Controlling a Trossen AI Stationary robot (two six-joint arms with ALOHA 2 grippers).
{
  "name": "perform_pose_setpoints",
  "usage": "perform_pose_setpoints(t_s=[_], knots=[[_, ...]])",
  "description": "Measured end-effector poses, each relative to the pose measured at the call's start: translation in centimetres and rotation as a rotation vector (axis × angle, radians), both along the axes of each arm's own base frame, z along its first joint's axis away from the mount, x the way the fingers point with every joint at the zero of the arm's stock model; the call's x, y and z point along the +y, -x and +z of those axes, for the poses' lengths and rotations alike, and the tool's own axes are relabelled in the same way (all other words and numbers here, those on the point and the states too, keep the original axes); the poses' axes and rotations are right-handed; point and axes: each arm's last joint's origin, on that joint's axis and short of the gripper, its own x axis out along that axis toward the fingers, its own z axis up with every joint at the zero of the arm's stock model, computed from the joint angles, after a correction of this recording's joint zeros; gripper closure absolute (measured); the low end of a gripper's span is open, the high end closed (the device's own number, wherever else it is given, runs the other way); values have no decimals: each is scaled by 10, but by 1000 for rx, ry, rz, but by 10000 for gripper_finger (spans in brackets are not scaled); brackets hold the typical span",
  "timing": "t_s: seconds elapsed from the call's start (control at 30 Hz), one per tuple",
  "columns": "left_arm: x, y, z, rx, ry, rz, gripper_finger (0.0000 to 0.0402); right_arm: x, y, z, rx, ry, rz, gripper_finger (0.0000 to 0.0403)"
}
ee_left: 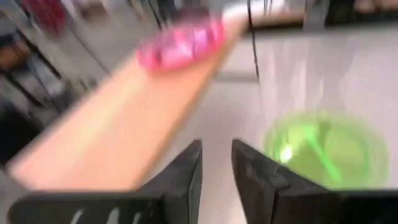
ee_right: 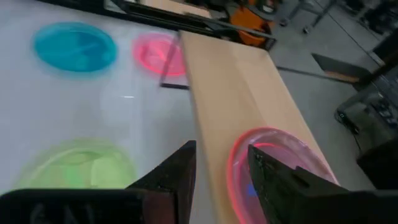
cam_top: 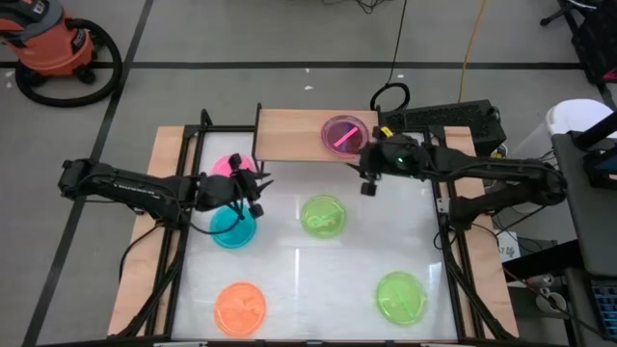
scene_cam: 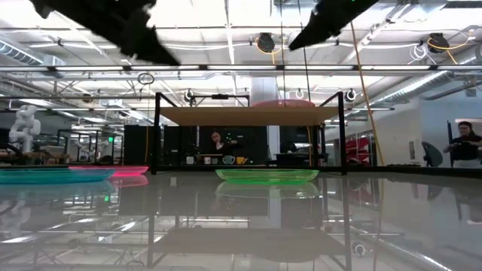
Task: Place and stack plates onto a shelf
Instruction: Stack the orange plate on top of the pink plate on the shelf
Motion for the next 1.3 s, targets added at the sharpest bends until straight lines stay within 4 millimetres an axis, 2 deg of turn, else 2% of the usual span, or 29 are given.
perform_pose_setpoints(t_s=[0.2,0.3,0.4,0.6,0.77,0.87,0.97,1.07,1.17,1.3], knots=[[0,23,-28,256,241,179,309,31,20,3,-57,-33,101,273],[0,36,-37,340,332,284,309,43,28,-7,-109,-45,150,273],[0,43,-41,413,349,324,309,52,33,-20,-150,-36,197,273],[0,45,-54,423,324,294,309,58,45,-44,-218,-23,236,273],[1,51,-81,445,301,270,309,57,50,-45,-264,6,218,273],[0,54,-93,453,364,236,309,57,52,-43,-280,-1,218,273],[-6,51,-94,439,441,141,309,57,53,-42,-286,-6,218,273],[-14,42,-85,408,495,9,309,57,53,-42,-289,-14,214,273],[-28,36,-74,385,562,-143,309,57,53,-42,-289,-18,213,273],[-51,36,-62,397,552,-272,309,57,53,-42,-290,-26,210,273]])
